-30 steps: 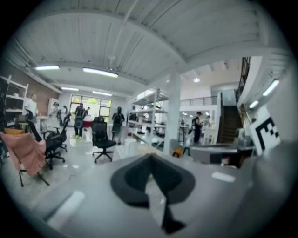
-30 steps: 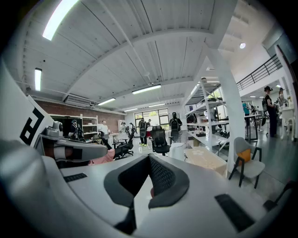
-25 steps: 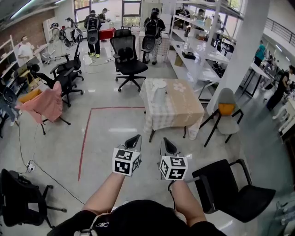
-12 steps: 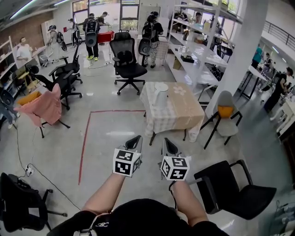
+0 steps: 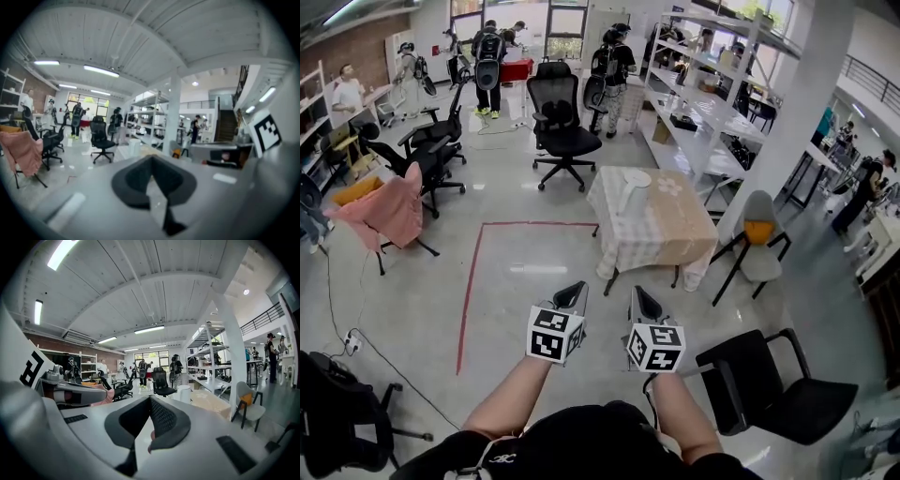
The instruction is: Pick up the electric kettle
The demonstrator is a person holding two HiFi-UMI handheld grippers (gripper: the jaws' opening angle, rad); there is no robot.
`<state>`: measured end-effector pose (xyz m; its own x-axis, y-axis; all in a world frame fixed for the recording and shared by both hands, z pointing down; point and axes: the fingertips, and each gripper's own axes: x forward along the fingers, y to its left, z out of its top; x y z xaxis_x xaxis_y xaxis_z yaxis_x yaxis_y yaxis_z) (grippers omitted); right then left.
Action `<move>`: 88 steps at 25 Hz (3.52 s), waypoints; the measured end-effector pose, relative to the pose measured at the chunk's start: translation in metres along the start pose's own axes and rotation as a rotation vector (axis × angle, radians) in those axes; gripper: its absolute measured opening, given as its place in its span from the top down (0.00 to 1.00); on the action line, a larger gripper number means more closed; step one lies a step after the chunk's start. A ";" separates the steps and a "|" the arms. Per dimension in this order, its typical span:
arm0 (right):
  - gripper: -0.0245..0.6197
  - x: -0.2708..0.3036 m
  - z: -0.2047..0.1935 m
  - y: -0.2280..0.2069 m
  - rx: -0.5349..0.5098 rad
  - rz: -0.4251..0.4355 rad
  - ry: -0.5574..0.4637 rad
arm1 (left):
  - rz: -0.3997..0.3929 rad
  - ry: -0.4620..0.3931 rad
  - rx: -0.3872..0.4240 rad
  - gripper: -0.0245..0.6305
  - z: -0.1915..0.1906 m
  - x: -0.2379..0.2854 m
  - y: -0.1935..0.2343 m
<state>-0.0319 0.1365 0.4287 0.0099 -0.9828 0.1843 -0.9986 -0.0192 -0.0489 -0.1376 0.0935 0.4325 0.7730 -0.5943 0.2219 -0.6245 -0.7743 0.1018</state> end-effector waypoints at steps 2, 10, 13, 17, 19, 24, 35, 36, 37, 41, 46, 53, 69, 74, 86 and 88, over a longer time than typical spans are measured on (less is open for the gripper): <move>0.97 0.005 -0.002 0.003 -0.004 -0.003 0.009 | -0.003 0.000 -0.006 0.96 -0.003 -0.001 0.006; 0.97 0.042 0.003 -0.007 -0.001 0.002 0.003 | 0.008 0.002 -0.019 0.96 -0.001 0.023 0.033; 0.97 0.064 0.006 -0.017 0.009 0.011 -0.009 | 0.013 0.003 -0.005 0.96 0.003 0.042 0.042; 0.97 0.107 0.015 -0.038 0.017 0.014 -0.034 | 0.023 0.002 0.020 0.96 0.011 0.080 0.062; 0.97 0.132 0.020 -0.052 0.026 0.014 -0.042 | 0.029 0.001 0.030 0.96 0.017 0.104 0.072; 0.97 0.194 0.038 -0.090 0.025 0.008 -0.052 | 0.027 0.007 0.035 0.96 0.035 0.171 0.093; 0.97 0.319 0.058 -0.165 0.026 0.016 -0.016 | 0.044 0.026 -0.002 0.96 0.063 0.302 0.147; 0.97 0.327 0.058 -0.170 0.025 0.017 -0.011 | 0.046 0.029 -0.008 0.96 0.065 0.311 0.151; 0.97 0.334 0.057 -0.176 0.027 0.018 -0.004 | 0.048 0.033 -0.012 0.96 0.066 0.320 0.153; 0.97 0.363 0.049 -0.203 0.049 0.024 0.027 | 0.057 0.053 -0.018 0.96 0.068 0.355 0.157; 0.97 0.392 0.044 -0.228 0.048 0.047 0.041 | 0.073 0.056 -0.035 0.96 0.071 0.392 0.165; 0.97 0.426 0.013 -0.259 0.077 0.099 0.110 | 0.084 0.096 -0.018 0.96 0.063 0.435 0.160; 0.70 0.502 -0.047 -0.251 0.111 0.216 0.218 | 0.086 0.216 -0.040 0.96 0.038 0.461 0.194; 0.63 0.528 -0.077 -0.260 0.088 0.171 0.274 | 0.098 0.216 -0.041 0.96 0.034 0.464 0.204; 0.63 0.583 -0.129 -0.246 0.042 0.176 0.373 | 0.132 0.263 -0.044 0.96 0.020 0.457 0.238; 0.63 0.591 -0.134 -0.246 0.029 0.176 0.367 | 0.140 0.273 -0.040 0.96 0.018 0.455 0.242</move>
<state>0.2122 -0.4147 0.6810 -0.1850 -0.8409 0.5086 -0.9816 0.1330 -0.1372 0.0655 -0.3682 0.5404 0.6238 -0.6105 0.4881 -0.7312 -0.6764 0.0884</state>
